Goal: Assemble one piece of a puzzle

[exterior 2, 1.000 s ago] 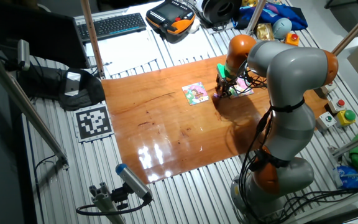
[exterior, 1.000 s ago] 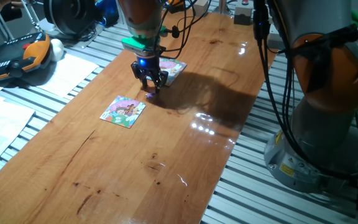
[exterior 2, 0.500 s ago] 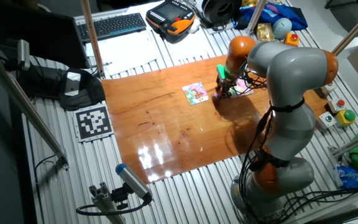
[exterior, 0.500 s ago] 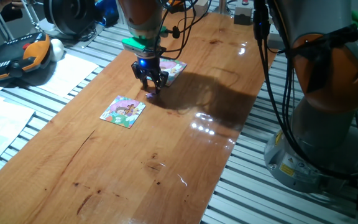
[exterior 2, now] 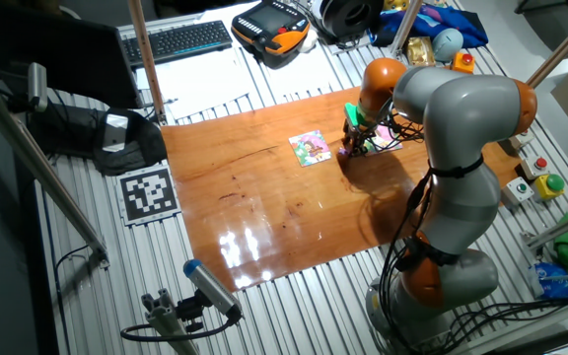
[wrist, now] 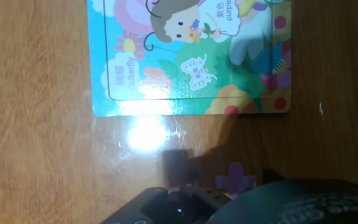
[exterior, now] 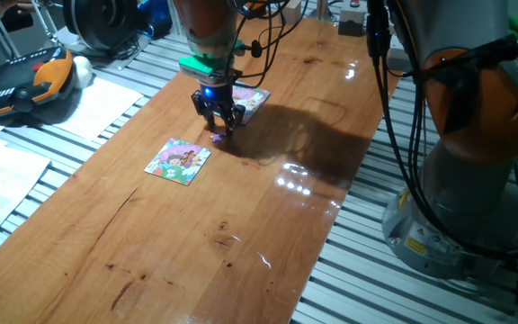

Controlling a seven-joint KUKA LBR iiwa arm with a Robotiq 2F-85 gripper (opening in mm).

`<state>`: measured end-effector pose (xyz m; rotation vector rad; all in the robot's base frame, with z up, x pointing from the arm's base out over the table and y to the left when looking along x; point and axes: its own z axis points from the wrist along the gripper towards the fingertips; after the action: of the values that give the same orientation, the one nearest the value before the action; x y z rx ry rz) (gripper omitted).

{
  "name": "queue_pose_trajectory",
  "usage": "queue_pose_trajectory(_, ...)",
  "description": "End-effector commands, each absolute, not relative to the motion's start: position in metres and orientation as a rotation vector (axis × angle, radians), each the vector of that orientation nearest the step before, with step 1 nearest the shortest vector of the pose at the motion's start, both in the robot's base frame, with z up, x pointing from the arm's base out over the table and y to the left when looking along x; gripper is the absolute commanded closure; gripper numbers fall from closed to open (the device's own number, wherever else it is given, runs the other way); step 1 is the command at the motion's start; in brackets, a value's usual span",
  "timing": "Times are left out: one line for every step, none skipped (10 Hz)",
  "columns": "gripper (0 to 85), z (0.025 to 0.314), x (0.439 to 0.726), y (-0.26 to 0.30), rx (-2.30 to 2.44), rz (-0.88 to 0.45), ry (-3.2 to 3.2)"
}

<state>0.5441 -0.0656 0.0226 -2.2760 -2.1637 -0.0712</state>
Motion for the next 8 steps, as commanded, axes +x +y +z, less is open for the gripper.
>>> queue_pose_trajectory(34.0,0.0232,0.5437,-0.0656,-2.276,-0.07,-2.164)
queue_pose_trajectory(34.0,0.0237,0.5432,-0.0656,-2.278,-0.067,-2.163)
queue_pose_trajectory(34.0,0.0236,0.5427,-0.0655,-2.28,-0.065,-2.162)
queue_pose_trajectory(34.0,0.0232,0.5422,-0.0655,-2.28,-0.065,-2.162)
queue_pose_trajectory(34.0,0.0224,0.5414,-0.0654,-2.282,-0.065,-2.16)
queue_pose_trajectory(34.0,0.0218,0.541,-0.0653,-2.281,-0.067,-2.159)
queue_pose_trajectory(34.0,0.0213,0.5407,-0.0651,-2.283,-0.067,-2.157)
queue_pose_trajectory(34.0,0.0206,0.5405,-0.065,-2.283,-0.07,-2.157)
